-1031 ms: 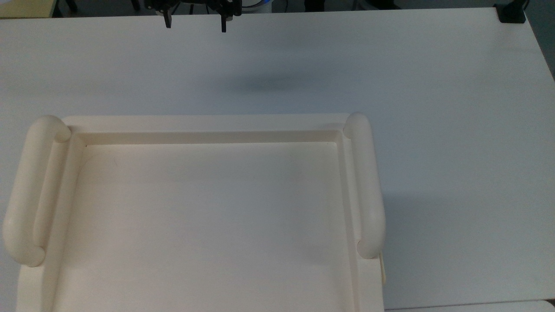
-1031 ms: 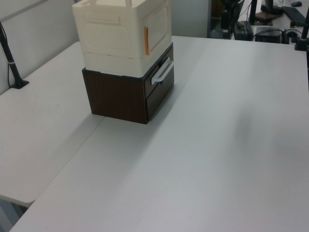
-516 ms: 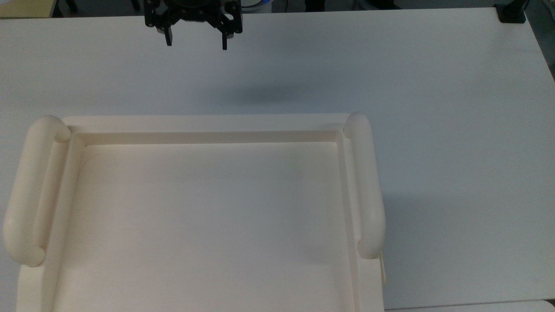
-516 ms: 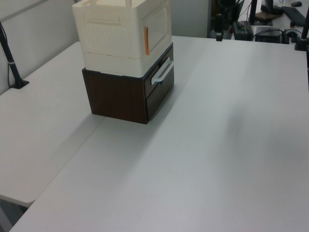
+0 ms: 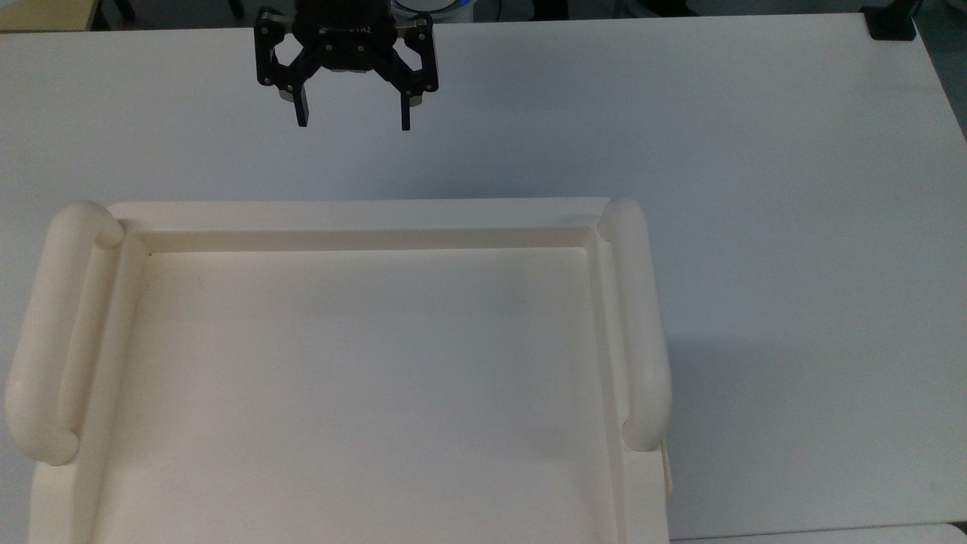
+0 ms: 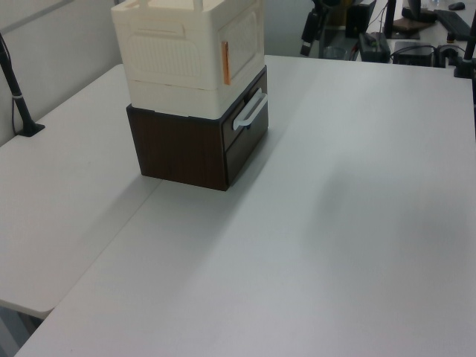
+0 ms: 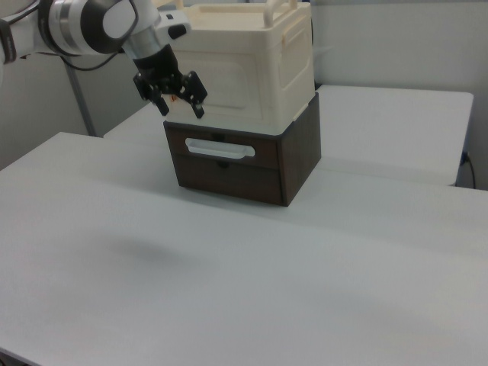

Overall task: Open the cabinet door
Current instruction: 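Move the open gripper onto the orange handle of the cabinet door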

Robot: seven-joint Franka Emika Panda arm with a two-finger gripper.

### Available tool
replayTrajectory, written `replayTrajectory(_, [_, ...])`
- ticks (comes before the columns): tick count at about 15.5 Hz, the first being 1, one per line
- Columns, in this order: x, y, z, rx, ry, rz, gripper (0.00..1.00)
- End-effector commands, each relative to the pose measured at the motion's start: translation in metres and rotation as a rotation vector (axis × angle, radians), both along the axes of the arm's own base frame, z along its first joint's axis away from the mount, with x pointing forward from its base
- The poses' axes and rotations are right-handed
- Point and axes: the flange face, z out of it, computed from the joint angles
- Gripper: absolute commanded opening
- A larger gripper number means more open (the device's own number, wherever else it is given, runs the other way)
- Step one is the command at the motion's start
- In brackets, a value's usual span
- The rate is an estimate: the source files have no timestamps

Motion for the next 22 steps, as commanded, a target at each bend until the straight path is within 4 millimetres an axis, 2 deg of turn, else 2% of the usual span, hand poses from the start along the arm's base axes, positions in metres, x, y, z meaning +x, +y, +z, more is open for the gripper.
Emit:
replayTrajectory(1, [0.012,0.039,0.018,0.024,-0.143,0.047,1.0])
replayTrajectory(5, [0.031,0.076,0.023,0.037,-0.24,0.103,1.0])
replayTrajectory(8, [0.04,0.105,0.026,0.098,-0.35,0.044,1.0])
replayTrajectory(10, [0.047,0.119,0.022,0.135,-0.402,0.012,1.0])
replayTrajectory(18, [0.064,0.136,0.005,0.091,-0.532,0.068,1.0])
replayTrajectory(22, [0.065,0.137,0.003,0.077,-0.531,0.078,0.95])
